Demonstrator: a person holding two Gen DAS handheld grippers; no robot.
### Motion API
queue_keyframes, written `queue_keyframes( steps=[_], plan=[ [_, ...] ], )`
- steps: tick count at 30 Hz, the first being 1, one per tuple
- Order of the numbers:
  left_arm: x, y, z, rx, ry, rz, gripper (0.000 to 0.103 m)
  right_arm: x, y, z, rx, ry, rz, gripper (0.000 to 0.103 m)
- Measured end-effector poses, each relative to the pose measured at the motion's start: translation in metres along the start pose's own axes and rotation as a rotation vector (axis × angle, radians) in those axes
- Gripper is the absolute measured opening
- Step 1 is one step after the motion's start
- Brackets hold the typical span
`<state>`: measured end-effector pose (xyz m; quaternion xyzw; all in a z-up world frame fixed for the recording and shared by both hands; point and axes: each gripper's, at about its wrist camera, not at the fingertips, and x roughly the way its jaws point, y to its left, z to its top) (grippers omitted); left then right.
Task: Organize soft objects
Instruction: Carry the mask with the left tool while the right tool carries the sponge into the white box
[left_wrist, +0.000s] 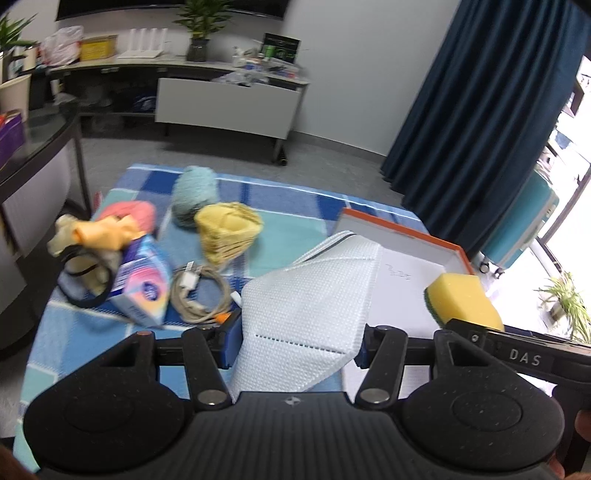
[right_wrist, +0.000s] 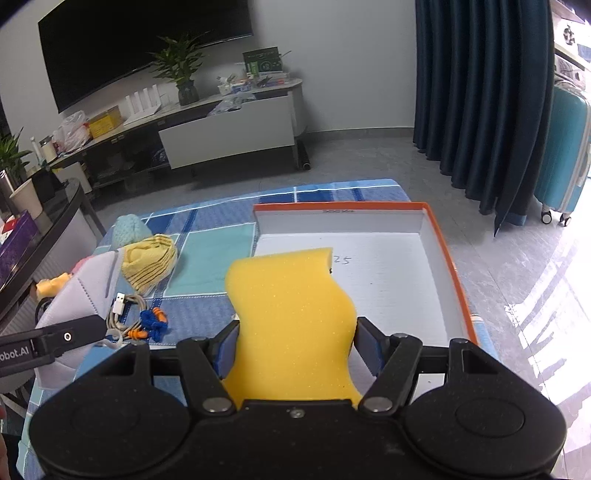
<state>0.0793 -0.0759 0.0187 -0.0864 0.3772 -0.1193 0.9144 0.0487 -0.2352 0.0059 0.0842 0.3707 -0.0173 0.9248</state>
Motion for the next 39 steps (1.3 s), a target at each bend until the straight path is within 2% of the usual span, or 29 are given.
queue_keyframes(
  steps=[16, 26, 39],
  plan=[
    [0.038, -0.054, 0.007, 0.065, 0.039, -0.089, 0.057, 0.002, -0.051, 0.013, 0.07, -0.018, -0.072, 0.079],
    [0.055, -0.077, 0.012, 0.08, 0.052, -0.113, 0.057, 0.014, -0.075, 0.028, 0.101, -0.022, -0.093, 0.08],
    [0.074, -0.091, 0.021, 0.088, 0.065, -0.114, 0.057, 0.034, -0.083, 0.049, 0.095, -0.009, -0.099, 0.081]
  ],
)
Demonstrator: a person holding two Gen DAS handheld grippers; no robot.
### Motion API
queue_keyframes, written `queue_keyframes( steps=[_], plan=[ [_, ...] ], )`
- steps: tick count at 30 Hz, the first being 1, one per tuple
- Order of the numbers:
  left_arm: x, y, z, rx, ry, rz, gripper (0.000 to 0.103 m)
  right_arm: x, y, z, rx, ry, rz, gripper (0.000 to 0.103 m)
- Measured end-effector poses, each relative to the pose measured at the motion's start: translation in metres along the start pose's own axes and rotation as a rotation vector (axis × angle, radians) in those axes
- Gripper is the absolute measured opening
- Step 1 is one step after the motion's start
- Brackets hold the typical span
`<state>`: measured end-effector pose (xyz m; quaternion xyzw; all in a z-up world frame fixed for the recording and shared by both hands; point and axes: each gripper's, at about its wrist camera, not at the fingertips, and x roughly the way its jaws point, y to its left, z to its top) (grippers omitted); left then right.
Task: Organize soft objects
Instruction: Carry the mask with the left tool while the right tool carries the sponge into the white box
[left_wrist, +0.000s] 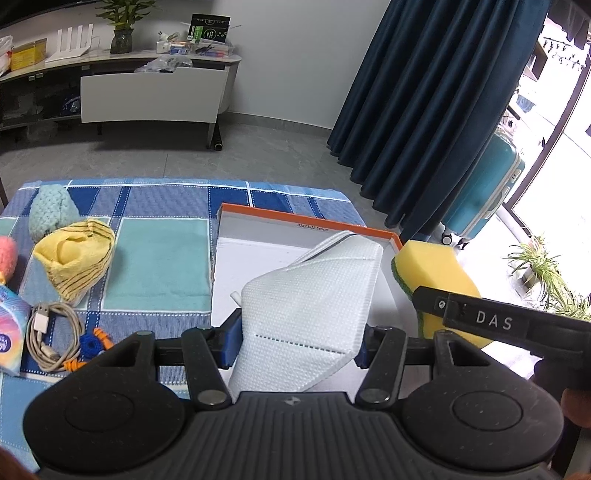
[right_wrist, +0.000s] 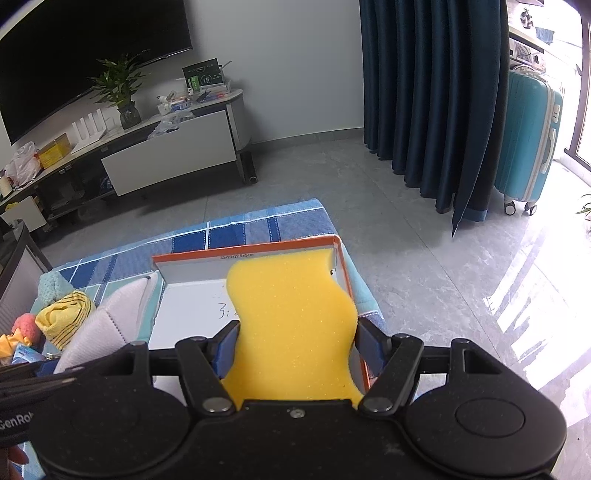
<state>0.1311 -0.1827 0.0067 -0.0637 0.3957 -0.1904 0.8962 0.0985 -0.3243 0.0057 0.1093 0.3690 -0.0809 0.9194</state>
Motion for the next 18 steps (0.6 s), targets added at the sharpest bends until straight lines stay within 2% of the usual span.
queue_keyframes(
  steps=[18],
  plan=[
    [0.026, -0.009, 0.008, 0.025, 0.037, -0.002, 0.057, 0.036, 0.001, 0.02, -0.009, 0.031, -0.011, 0.082]
  ],
)
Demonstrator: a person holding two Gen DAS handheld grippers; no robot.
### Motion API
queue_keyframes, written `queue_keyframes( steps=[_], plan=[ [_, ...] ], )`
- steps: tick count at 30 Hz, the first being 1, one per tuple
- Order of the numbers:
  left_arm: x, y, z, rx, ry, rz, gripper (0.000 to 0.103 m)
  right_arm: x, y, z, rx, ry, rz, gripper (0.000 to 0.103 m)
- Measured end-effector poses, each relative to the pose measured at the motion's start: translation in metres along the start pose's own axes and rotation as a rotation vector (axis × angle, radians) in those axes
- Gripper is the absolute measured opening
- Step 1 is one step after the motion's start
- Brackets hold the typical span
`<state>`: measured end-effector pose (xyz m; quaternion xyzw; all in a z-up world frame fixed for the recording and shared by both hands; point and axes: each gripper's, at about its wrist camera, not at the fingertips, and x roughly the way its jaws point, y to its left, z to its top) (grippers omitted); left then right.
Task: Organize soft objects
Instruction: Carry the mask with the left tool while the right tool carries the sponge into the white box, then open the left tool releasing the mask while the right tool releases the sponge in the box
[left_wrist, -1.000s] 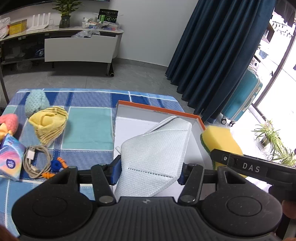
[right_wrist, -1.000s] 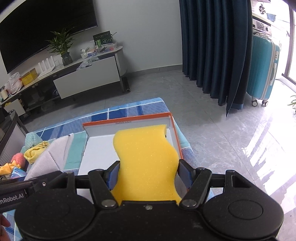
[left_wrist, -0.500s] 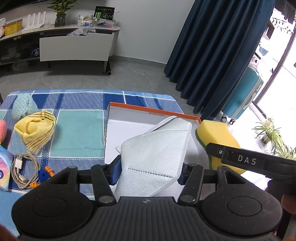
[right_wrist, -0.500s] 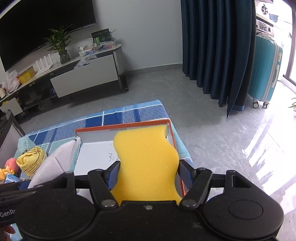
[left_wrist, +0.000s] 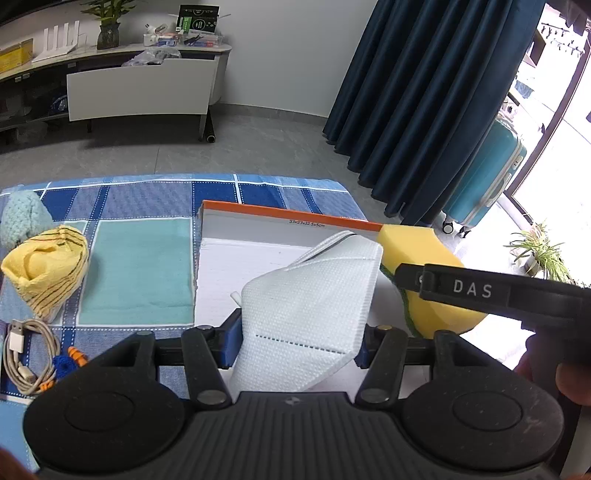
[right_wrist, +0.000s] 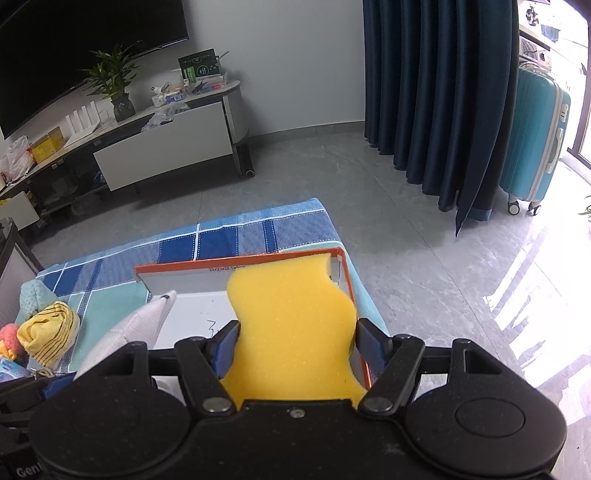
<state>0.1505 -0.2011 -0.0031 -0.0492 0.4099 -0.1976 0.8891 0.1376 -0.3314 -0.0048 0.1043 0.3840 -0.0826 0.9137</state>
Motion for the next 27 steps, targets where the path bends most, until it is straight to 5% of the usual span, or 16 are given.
queue_keyframes(
  steps=[19, 27],
  plan=[
    [0.024, -0.003, 0.011, -0.013, 0.02, -0.006, 0.058, -0.005, -0.011, 0.017, 0.051, -0.064, 0.036, 0.086],
    [0.024, -0.012, 0.01, -0.007, 0.024, -0.066, 0.083, -0.021, -0.015, 0.016, 0.045, -0.098, 0.015, 0.086]
  ],
)
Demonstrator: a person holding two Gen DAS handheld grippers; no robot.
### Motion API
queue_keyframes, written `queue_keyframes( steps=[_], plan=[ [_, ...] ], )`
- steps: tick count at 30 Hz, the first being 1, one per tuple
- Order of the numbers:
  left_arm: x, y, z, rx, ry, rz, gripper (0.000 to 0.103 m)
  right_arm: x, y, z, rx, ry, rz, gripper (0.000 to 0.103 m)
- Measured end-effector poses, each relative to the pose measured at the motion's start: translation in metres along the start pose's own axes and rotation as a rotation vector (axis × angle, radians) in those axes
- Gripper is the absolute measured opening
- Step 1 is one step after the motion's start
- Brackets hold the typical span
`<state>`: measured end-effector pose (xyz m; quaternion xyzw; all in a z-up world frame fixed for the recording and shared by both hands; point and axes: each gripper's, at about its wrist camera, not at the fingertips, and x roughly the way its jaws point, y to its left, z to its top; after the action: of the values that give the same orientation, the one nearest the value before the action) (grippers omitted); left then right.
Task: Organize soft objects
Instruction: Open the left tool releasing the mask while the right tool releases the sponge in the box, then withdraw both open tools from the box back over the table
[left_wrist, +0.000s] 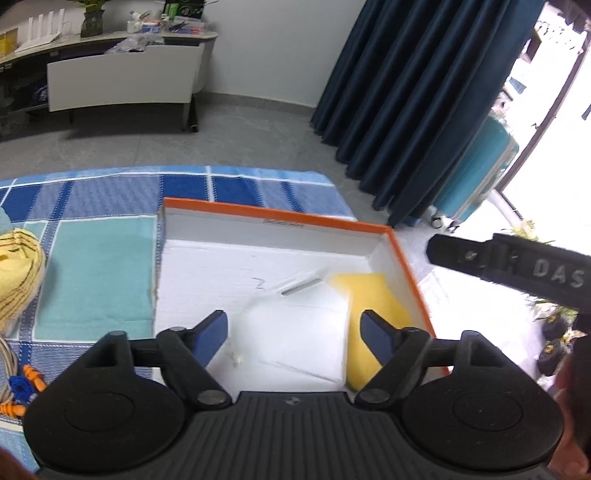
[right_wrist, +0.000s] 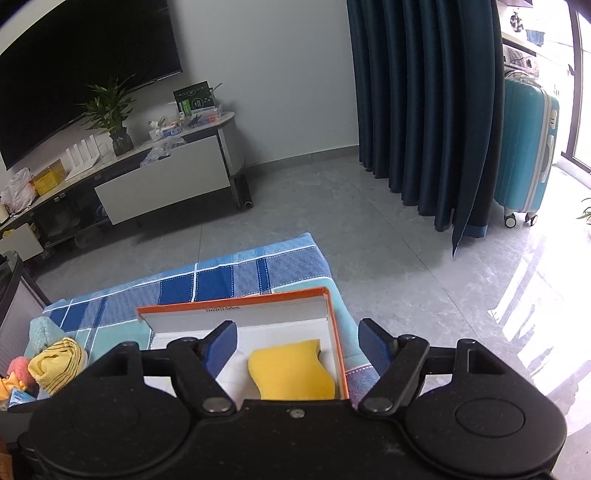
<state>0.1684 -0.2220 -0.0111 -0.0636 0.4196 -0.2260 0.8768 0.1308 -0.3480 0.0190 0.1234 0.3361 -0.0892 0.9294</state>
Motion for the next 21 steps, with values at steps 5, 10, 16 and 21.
queue_keyframes(
  steps=[5, 10, 16, 21],
  plan=[
    [-0.017, -0.006, 0.0, 0.008, -0.029, -0.004, 0.09, -0.012, 0.0, -0.002, 0.008, -0.02, 0.001, 0.086],
    [-0.033, -0.005, -0.002, 0.021, -0.034, 0.074, 0.092, -0.024, 0.002, -0.008, 0.006, -0.019, 0.014, 0.086],
    [-0.056, 0.001, -0.005, 0.044, -0.055, 0.169, 0.094, -0.04, 0.008, -0.02, 0.006, -0.017, 0.027, 0.086],
    [-0.074, 0.008, -0.009, 0.028, -0.069, 0.201, 0.095, -0.051, 0.018, -0.028, 0.0, -0.008, 0.044, 0.086]
  ],
)
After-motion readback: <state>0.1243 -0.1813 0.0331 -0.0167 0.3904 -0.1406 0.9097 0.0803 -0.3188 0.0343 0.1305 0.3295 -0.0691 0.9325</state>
